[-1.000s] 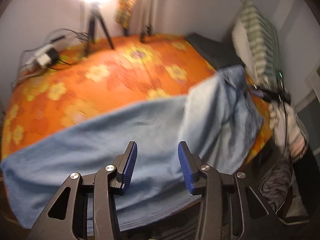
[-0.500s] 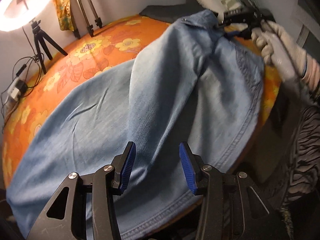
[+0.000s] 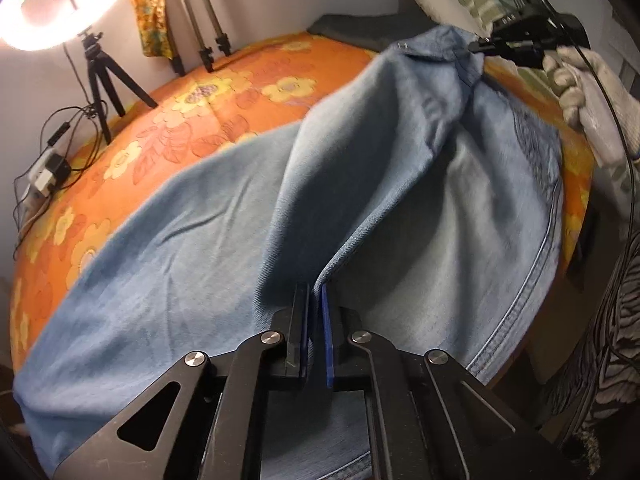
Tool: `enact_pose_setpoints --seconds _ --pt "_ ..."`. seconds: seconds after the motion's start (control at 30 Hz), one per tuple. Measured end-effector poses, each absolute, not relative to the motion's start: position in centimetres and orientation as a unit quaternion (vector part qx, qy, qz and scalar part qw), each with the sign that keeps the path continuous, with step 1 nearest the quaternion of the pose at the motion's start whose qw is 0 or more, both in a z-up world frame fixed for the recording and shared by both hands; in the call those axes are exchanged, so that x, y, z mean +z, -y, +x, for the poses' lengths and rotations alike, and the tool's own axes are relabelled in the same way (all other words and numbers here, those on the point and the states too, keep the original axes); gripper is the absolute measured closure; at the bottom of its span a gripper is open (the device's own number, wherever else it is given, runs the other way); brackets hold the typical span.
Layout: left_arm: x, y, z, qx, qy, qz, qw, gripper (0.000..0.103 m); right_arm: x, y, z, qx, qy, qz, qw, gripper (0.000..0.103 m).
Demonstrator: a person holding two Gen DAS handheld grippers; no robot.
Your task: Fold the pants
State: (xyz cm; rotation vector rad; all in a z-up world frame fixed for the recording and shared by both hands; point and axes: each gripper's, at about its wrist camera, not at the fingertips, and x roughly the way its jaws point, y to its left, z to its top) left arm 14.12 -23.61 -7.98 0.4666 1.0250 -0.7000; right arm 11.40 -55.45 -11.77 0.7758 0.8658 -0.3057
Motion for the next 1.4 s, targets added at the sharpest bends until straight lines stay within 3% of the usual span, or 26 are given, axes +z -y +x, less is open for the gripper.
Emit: enact_pose_setpoints --seconds 0.43,0.67,0.73,0.87,1.23,1.27,1.3,1.33,1.4 --pt "-3.1 20.4 12.3 -0.35 -0.436 0.199 0.805 0.102 -3.4 54.2 7.1 -0.123 -0.376 0.333 0.856 0.099" --pt "-4.7 21.0 10.9 -0.376 -0.447 0.216 0.783 0.102 -5.1 54.5 2.5 -0.143 -0.404 0.333 0.839 0.098" --pt "-5.4 22.0 11.2 -0.385 -0.461 0.206 0.773 0.098 -6.3 55.0 2.2 -0.147 -0.409 0.348 0.831 0.099" --pt "-5.9 25.1 10.1 -0.403 -0.445 0.239 0.763 0.07 -7.2 54.9 2.4 -0.149 -0.409 0.349 0.83 0.098" --pt "-8.9 31.6 9.3 -0.405 -0.412 0.3 0.759 0.069 -3.5 54.8 3.4 -0.122 -0.388 0.345 0.846 0.099" --pt "-8.8 31.6 9.8 -0.396 -0.412 0.297 0.765 0.071 -3.2 54.6 3.6 -0.12 -0.388 0.341 0.848 0.098" --pt "-8.8 31.5 10.2 -0.391 -0.412 0.29 0.77 0.089 -3.1 54.5 3.7 -0.119 -0.389 0.338 0.849 0.098" --pt "-8.6 31.3 10.7 -0.389 -0.413 0.282 0.773 0.096 -2.9 54.4 3.8 -0.117 -0.389 0.336 0.85 0.099" --pt "-7.8 30.8 11.5 -0.383 -0.409 0.27 0.783 0.1 -2.9 54.4 3.9 -0.116 -0.392 0.334 0.85 0.098"
